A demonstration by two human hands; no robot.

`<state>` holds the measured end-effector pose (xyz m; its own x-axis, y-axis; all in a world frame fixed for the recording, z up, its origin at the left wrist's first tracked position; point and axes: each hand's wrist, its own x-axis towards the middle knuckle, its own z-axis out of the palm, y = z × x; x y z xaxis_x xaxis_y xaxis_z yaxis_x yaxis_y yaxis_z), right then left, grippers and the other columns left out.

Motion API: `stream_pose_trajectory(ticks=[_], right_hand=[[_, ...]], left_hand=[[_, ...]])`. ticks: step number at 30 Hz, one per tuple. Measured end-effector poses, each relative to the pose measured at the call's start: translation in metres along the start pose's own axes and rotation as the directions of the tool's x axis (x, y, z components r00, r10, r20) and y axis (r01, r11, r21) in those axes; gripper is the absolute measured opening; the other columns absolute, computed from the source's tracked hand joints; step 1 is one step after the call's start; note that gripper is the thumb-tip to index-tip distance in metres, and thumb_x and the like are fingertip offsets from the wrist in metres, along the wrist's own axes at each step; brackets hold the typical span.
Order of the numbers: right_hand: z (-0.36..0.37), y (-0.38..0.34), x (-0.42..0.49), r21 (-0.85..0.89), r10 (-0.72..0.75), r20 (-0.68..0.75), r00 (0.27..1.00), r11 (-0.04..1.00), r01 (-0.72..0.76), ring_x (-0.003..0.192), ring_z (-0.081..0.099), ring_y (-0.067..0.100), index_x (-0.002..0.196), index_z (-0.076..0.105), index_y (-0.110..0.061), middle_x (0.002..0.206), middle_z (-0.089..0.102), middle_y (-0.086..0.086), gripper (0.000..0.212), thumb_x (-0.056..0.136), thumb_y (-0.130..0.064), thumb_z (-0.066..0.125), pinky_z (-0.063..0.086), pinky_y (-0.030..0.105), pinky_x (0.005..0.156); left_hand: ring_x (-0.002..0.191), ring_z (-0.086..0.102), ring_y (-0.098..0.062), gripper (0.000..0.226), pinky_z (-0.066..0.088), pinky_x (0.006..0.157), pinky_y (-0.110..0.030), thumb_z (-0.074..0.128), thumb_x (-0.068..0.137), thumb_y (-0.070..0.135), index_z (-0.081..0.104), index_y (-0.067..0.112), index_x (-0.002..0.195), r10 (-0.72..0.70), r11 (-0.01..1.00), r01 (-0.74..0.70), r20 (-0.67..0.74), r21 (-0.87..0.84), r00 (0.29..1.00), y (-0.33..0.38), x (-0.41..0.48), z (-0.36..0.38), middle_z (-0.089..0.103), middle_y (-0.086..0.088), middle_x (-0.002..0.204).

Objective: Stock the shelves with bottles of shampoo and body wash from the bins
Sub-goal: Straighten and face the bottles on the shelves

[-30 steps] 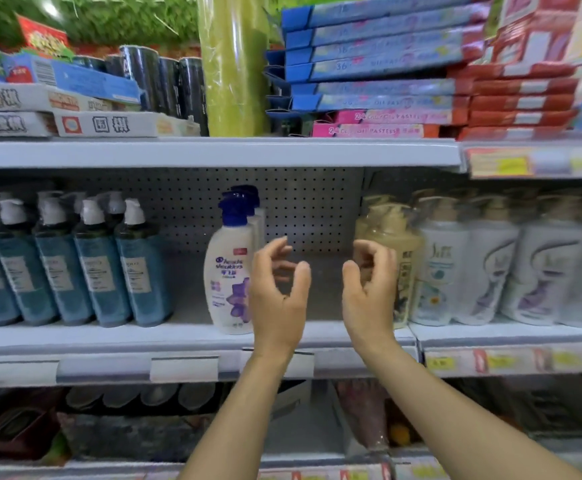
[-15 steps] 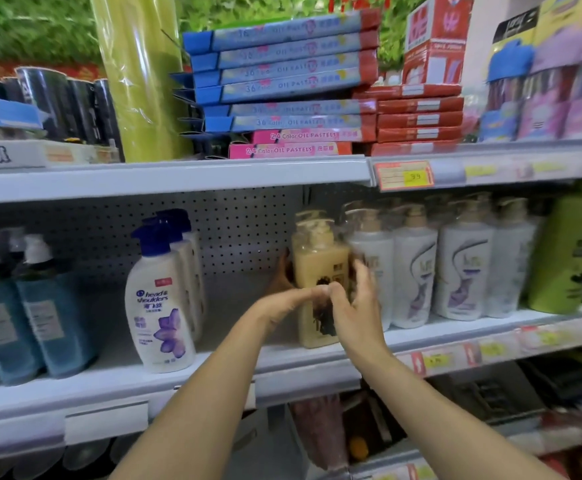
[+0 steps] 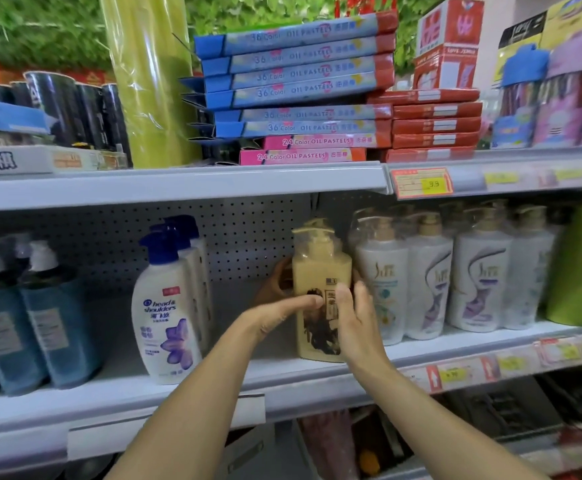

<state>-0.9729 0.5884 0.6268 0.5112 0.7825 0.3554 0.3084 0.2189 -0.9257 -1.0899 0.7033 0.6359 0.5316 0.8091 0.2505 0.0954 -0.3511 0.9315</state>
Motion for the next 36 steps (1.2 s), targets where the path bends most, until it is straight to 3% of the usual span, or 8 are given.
stream_pose_trajectory(ticks=[3,7,11,15,22,28,32,36], right_hand=[[0.014,0.001,0.004,0.056,0.030,0.006,1.000,0.998,-0.030,0.131,0.045,0.018,0.146,0.034,-0.020,0.143,0.046,0.003,0.067,0.095,-0.064,0.035,0.040,0.042,0.110],[0.023,-0.003,0.004,0.108,0.028,0.022,0.999,0.994,-0.030,0.120,0.051,0.014,0.141,0.041,-0.017,0.131,0.052,0.000,0.053,0.100,-0.051,0.037,0.040,0.030,0.097],[0.018,-0.001,0.004,0.121,0.028,0.036,0.999,0.992,-0.032,0.117,0.056,0.016,0.135,0.045,-0.018,0.127,0.058,0.002,0.058,0.095,-0.060,0.041,0.046,0.039,0.102],[0.011,-0.002,0.006,0.128,0.058,0.095,0.994,0.989,-0.070,0.112,0.061,0.014,0.134,0.050,-0.021,0.123,0.063,0.001,0.064,0.090,-0.067,0.045,0.049,0.042,0.101],[0.005,-0.005,0.017,0.117,0.067,0.126,0.990,0.990,-0.082,0.101,0.067,0.015,0.106,0.067,-0.028,0.106,0.071,0.000,0.066,0.084,-0.082,0.034,0.053,0.043,0.095],[0.010,-0.003,0.022,0.029,0.107,0.077,0.991,0.994,-0.110,0.124,0.054,0.025,0.142,0.042,-0.028,0.135,0.057,0.009,0.102,0.067,-0.096,0.027,0.042,0.049,0.108],[0.011,-0.017,0.030,0.145,0.271,0.080,0.959,0.949,-0.280,0.136,0.043,0.028,0.148,0.041,-0.018,0.148,0.046,0.010,0.077,0.094,-0.070,0.021,0.031,0.042,0.116],[0.007,-0.024,0.037,0.347,0.336,0.039,0.941,0.879,-0.328,0.126,0.051,0.033,0.129,0.052,-0.018,0.134,0.056,0.013,0.054,0.099,-0.058,0.031,0.037,0.045,0.112]], left_hand=[[0.116,0.060,-0.011,0.079,0.054,0.093,-0.026,0.086,0.075,0.019,0.042,0.030,0.140,-0.005,1.000,0.004,0.039,0.019,0.999,0.008,-0.005,-0.008,0.061,0.007,0.128],[0.097,0.055,0.000,0.047,0.048,0.072,-0.009,0.076,0.085,0.029,0.046,0.027,0.122,-0.139,0.975,0.158,0.133,-0.153,0.981,0.026,-0.019,0.003,0.061,0.011,0.114],[0.106,0.065,-0.008,0.099,0.044,0.094,-0.029,0.081,0.028,0.081,0.063,0.029,0.111,-0.197,0.943,0.226,0.137,-0.244,0.971,0.022,-0.017,0.010,0.075,0.009,0.107],[0.108,0.065,-0.014,0.078,0.043,0.108,-0.036,0.087,0.052,0.063,0.063,0.023,0.115,-0.215,0.917,0.241,0.115,-0.319,0.970,0.021,-0.018,0.014,0.072,-0.002,0.115],[0.111,0.064,-0.016,0.100,0.048,0.092,-0.030,0.089,0.051,0.048,0.051,0.018,0.138,-0.225,0.931,0.218,0.011,-0.293,0.974,0.013,-0.019,0.013,0.071,-0.001,0.116],[0.104,0.069,-0.009,0.107,0.051,0.079,-0.016,0.093,0.044,0.047,0.051,0.022,0.138,-0.149,0.957,0.137,-0.026,-0.257,0.988,0.017,-0.011,0.017,0.072,0.003,0.116],[0.091,0.061,0.005,0.099,0.044,0.058,-0.004,0.087,0.052,0.046,0.051,0.019,0.140,-0.231,0.951,0.231,0.021,-0.204,0.973,0.020,-0.009,0.025,0.068,0.007,0.112],[0.095,0.063,-0.001,0.108,0.046,0.059,-0.008,0.088,0.045,0.045,0.046,0.021,0.142,-0.223,0.964,0.218,-0.020,-0.152,0.975,0.016,-0.005,0.022,0.069,0.005,0.115]])
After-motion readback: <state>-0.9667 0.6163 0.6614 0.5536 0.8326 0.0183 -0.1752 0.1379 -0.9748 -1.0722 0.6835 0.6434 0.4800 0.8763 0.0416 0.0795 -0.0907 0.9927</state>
